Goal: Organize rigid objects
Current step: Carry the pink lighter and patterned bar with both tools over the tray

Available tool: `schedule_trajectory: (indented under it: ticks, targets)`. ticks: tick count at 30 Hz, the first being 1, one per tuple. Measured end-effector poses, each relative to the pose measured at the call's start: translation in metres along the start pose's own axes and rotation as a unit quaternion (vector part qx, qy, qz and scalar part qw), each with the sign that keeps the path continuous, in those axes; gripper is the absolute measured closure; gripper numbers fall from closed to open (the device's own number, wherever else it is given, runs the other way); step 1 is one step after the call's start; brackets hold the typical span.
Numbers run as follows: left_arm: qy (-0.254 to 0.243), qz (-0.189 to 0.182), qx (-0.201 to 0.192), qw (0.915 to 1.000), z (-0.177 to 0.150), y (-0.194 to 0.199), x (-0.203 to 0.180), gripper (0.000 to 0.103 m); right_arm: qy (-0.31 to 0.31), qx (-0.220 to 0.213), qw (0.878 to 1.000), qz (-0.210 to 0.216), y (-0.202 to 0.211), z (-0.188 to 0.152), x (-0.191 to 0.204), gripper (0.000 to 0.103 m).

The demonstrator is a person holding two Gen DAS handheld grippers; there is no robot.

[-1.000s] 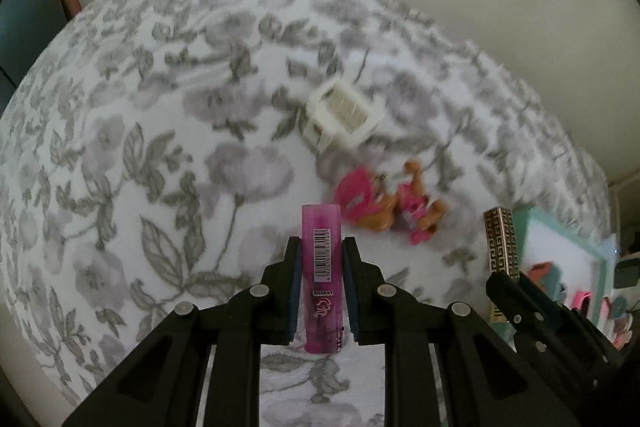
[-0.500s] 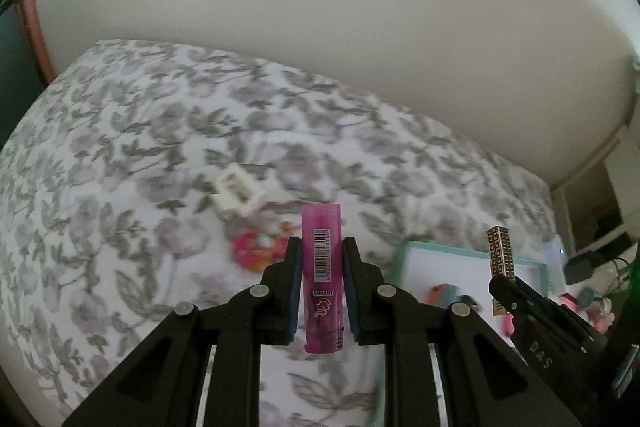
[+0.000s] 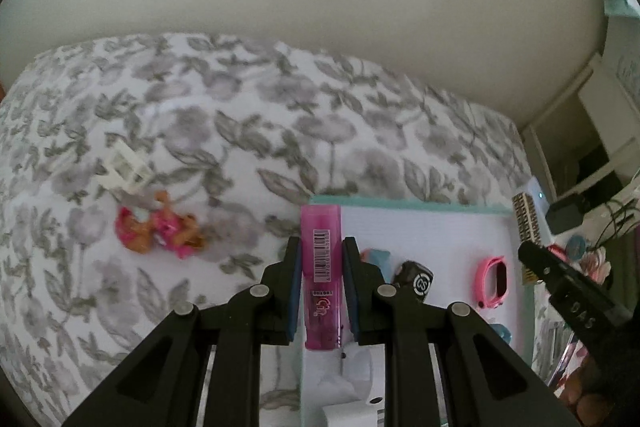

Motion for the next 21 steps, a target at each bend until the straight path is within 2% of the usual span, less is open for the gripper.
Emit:
schedule_trajectory:
  ticks: [3, 8, 12, 21]
  targets:
    - [-0.012, -0.003, 0.013, 0.9998, -0.008, -0.011, -0.008, 0.084, 0.001, 0.01, 1.0, -0.001, -0.007, -0.005, -0.003, 0.081]
    - [-0.027, -0.001, 0.032, 0.9991, -0.021, -0.026, -0.014, 0.087, 0.017, 0.056, 0.998, 0.018, -0.034, -0.028, 0.007, 0.081]
    - [-0.028, -0.002, 0.037, 0.9989, -0.023, -0.031, -0.014, 0.087, 0.038, 0.085, 0.996, 0.012, -0.051, -0.046, 0.014, 0.081]
    - [-0.019, -0.002, 0.048, 0.9987, -0.025, -0.036, -0.008, 0.087, 0.047, 0.112, 0.993, 0.012, -0.065, -0.064, 0.015, 0.081]
Point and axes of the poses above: each gripper's, at about its wrist camera, not at the fingertips, and y roughly against the way its jaws point, x to its left, z to its top, the point moved 3 cm from there along -y, roughly the way its jaws point, and after that the axes turned 15 degrees about -x, right-handed, at the moved point
